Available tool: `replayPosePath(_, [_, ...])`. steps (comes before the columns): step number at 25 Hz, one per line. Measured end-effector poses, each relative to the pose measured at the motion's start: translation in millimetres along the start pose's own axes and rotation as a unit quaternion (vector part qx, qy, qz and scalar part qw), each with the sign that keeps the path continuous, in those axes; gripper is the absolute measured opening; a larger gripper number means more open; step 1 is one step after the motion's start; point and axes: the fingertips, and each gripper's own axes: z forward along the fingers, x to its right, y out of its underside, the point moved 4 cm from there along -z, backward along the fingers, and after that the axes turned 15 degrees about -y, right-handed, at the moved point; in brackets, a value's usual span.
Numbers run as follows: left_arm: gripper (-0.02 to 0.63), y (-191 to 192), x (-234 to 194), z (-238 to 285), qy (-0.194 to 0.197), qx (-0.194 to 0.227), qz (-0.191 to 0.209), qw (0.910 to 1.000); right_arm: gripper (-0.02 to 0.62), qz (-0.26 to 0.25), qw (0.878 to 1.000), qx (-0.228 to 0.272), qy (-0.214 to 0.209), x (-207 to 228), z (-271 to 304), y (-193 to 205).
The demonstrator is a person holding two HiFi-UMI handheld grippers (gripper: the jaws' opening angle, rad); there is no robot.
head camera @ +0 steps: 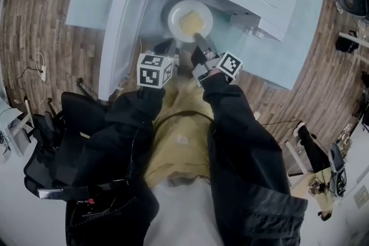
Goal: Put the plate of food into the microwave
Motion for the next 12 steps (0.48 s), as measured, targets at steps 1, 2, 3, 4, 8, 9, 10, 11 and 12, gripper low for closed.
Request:
replayPosePath(1, [-0.003, -3.6, -3.5, 1.8, -0.001, 0.001, -0.003, 1.0000, 0.009, -0.001, 1.000, 0.001, -0.001, -1.2, 5.7, -1.7])
replayPosePath(2, [-0.003, -6.4, -6.4, 3.7, -0.002, 0.001, -0.005, 1.0000, 0.009, -0.002, 1.000, 0.003, -0.002, -2.2, 10.7, -3.4])
replayPosePath(3, [-0.003, -9.2, -8.9, 5.6, -0.002, 0.002, -0.007, 1.0000, 0.009, -0.002, 1.000, 0.004, -0.003, -2.7, 15.4, -5.4])
replayPosePath(4, [-0.003, -12.1, -11.0, 7.5, -0.003, 0.003, -0.007, 1.0000, 0.009, -0.003, 1.000, 0.007, -0.003, -3.1, 20.2, -7.8])
replayPosePath(8, [-0.003, -21.3, -15.4, 12.2, -0.001, 0.003, -0.007, 1.0000, 0.009, 0.006, 1.000, 0.024, -0.009, -6.7, 39.3, -17.5])
replayPosePath(9, [-0.003, -22.8, -15.9, 12.9, 0.000, 0.003, -0.007, 1.0000, 0.009, 0.007, 1.000, 0.029, -0.008, -6.7, 43.3, -20.4])
replayPosePath(10, [-0.003, -23.9, -16.5, 13.5, 0.001, 0.002, -0.006, 1.0000, 0.009, 0.007, 0.999, 0.033, -0.008, -6.7, 47.6, -23.7])
replayPosePath(11, [-0.003, -24.7, -17.2, 14.0, 0.001, 0.002, -0.006, 1.0000, 0.009, 0.008, 0.999, 0.037, -0.008, -6.9, 52.2, -27.2])
replayPosePath(12, [-0.003, -25.2, -18.0, 14.3, 0.001, 0.001, -0.007, 1.0000, 0.009, 0.009, 0.999, 0.042, -0.008, -7.2, 57.1, -30.8])
